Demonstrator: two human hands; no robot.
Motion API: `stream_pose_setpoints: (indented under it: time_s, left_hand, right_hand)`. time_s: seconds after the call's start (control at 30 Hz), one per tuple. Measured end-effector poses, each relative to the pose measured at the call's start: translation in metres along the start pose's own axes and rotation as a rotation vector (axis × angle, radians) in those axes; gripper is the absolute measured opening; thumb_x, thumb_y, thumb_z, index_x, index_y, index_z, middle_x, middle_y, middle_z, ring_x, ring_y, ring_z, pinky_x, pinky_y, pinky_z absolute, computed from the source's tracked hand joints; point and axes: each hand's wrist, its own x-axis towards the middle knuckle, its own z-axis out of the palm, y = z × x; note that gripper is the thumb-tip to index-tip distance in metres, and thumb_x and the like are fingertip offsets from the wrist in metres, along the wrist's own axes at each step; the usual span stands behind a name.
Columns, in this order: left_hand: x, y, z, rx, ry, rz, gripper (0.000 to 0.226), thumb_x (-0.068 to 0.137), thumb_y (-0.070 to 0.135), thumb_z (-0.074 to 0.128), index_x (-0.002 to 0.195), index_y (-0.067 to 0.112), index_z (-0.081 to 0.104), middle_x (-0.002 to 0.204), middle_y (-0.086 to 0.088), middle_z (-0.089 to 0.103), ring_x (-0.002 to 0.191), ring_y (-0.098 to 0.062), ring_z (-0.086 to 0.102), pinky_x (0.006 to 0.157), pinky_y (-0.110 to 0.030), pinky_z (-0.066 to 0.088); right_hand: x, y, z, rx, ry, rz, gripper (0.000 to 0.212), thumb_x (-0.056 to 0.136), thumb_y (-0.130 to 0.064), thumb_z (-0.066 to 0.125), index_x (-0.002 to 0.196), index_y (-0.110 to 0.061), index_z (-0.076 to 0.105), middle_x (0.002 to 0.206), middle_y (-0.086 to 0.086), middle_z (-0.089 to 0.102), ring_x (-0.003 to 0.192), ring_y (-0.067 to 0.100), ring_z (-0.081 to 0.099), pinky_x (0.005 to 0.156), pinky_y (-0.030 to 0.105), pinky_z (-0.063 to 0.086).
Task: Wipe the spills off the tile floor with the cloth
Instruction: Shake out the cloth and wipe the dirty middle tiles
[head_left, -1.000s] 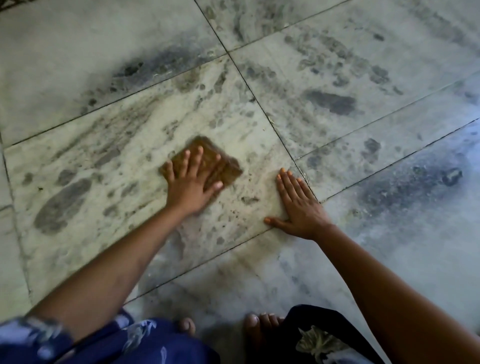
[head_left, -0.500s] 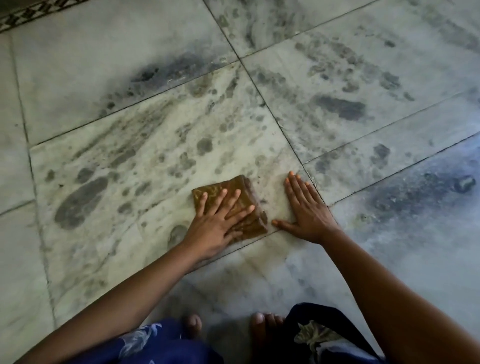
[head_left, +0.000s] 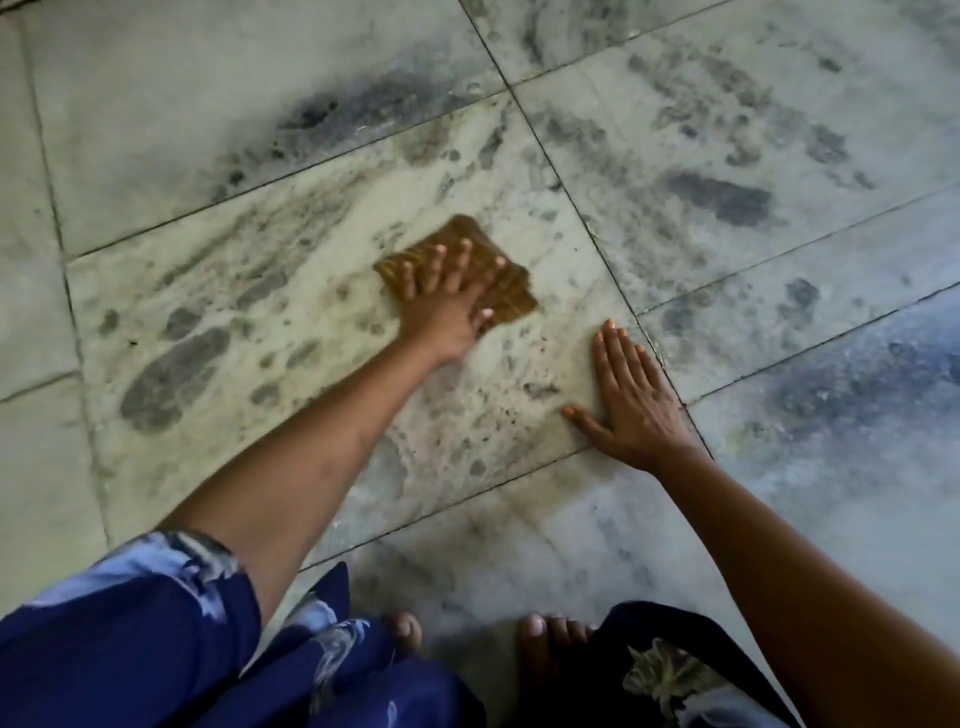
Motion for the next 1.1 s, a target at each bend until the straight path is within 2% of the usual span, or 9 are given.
stream_pose_setpoints:
  time_s: [0.1, 0.2, 0.37, 0.43, 0.57, 0.7, 0.83, 0.93, 1.1]
  left_hand:
    - [-0.048, 0.031, 0.03, 0.054, 0.047, 0.213, 0.055, 0.096, 0.051, 0.022, 0.14, 0.047, -0.011, 0.157, 0.002, -0.015, 0.143, -0.029, -0.015, 0.11, -0.054, -0.012]
    - [-0.093, 0.0, 0.055, 0.055, 0.048, 0.299, 0.055, 0.088, 0.059, 0.01, 0.139, 0.051, -0.012, 0.155, 0.004, -0.013, 0.141, -0.029, -0.015, 0.11, -0.057, -0.011]
    - [-0.067, -0.076, 0.036, -0.051, 0.092, -0.173, 0.057, 0.095, 0.056, 0.024, 0.143, 0.045, -0.002, 0.158, 0.003, -0.011, 0.144, -0.029, -0.013, 0.109, -0.058, -0.011]
    - [-0.033, -0.074, 0.016, -0.099, 0.093, -0.254, 0.055, 0.096, 0.051, 0.028, 0.145, 0.046, 0.003, 0.158, 0.006, -0.01, 0.144, -0.027, -0.013, 0.111, -0.06, -0.007]
    - [-0.003, -0.03, 0.005, -0.06, 0.133, -0.14, 0.054, 0.097, 0.047, 0.03, 0.145, 0.045, 0.006, 0.158, 0.005, -0.007, 0.144, -0.03, -0.011, 0.11, -0.06, -0.006]
    - [-0.055, -0.002, 0.04, 0.032, 0.17, 0.129, 0.054, 0.097, 0.048, 0.026, 0.143, 0.046, -0.002, 0.158, 0.001, -0.004, 0.143, -0.033, -0.01, 0.108, -0.057, -0.012]
    - [-0.114, -0.034, 0.073, 0.099, 0.217, 0.256, 0.057, 0.091, 0.048, 0.025, 0.145, 0.044, 0.006, 0.156, -0.003, 0.013, 0.141, -0.036, 0.007, 0.106, -0.061, 0.003]
    - [-0.118, -0.073, 0.065, 0.045, 0.214, 0.103, 0.057, 0.09, 0.052, 0.02, 0.145, 0.044, 0.009, 0.155, -0.002, 0.011, 0.141, -0.034, 0.007, 0.107, -0.063, 0.007]
    - [-0.068, -0.095, 0.02, 0.089, 0.202, -0.071, 0.054, 0.091, 0.046, 0.023, 0.142, 0.032, 0.036, 0.147, -0.009, 0.04, 0.13, -0.038, 0.042, 0.094, -0.055, 0.037]
  right_hand:
    - [0.0, -0.001, 0.0, 0.004, -0.007, 0.006, 0.094, 0.084, -0.071, 0.007, 0.146, 0.0, 0.008, 0.152, 0.015, -0.002, 0.142, 0.024, -0.001, 0.115, 0.032, -0.005]
    - [0.0, 0.001, 0.002, 0.012, -0.002, 0.003, 0.094, 0.083, -0.072, 0.006, 0.146, -0.002, 0.001, 0.152, 0.013, -0.007, 0.142, 0.024, -0.005, 0.115, 0.031, -0.009]
    - [0.002, 0.003, 0.004, 0.012, -0.01, -0.003, 0.094, 0.082, -0.071, 0.009, 0.146, -0.005, -0.006, 0.15, 0.009, -0.017, 0.141, 0.019, -0.014, 0.114, 0.028, -0.014]
    - [0.003, 0.004, 0.004, 0.009, -0.023, -0.003, 0.094, 0.081, -0.071, 0.008, 0.146, -0.005, -0.008, 0.151, 0.009, -0.018, 0.141, 0.02, -0.015, 0.114, 0.029, -0.014]
    - [0.003, 0.003, 0.003, 0.021, -0.029, 0.0, 0.097, 0.079, -0.075, 0.0, 0.145, -0.005, -0.009, 0.151, 0.009, -0.016, 0.141, 0.02, -0.015, 0.115, 0.033, -0.011]
    - [0.002, 0.002, 0.003, 0.021, -0.037, 0.001, 0.096, 0.079, -0.076, 0.0, 0.144, -0.005, -0.01, 0.151, 0.01, -0.016, 0.141, 0.02, -0.014, 0.116, 0.034, -0.008]
    - [0.001, 0.001, 0.001, 0.013, -0.054, 0.005, 0.101, 0.075, -0.077, -0.005, 0.146, -0.005, -0.008, 0.149, 0.008, -0.019, 0.139, 0.017, -0.017, 0.115, 0.032, -0.011]
    - [0.001, 0.001, -0.002, 0.012, -0.066, 0.009, 0.105, 0.073, -0.079, -0.009, 0.146, -0.005, -0.007, 0.148, 0.007, -0.02, 0.139, 0.016, -0.018, 0.114, 0.031, -0.012]
    - [0.003, -0.002, -0.007, -0.002, -0.102, 0.02, 0.114, 0.062, -0.082, -0.02, 0.146, -0.006, -0.011, 0.145, 0.004, -0.026, 0.135, 0.013, -0.023, 0.113, 0.032, -0.013]
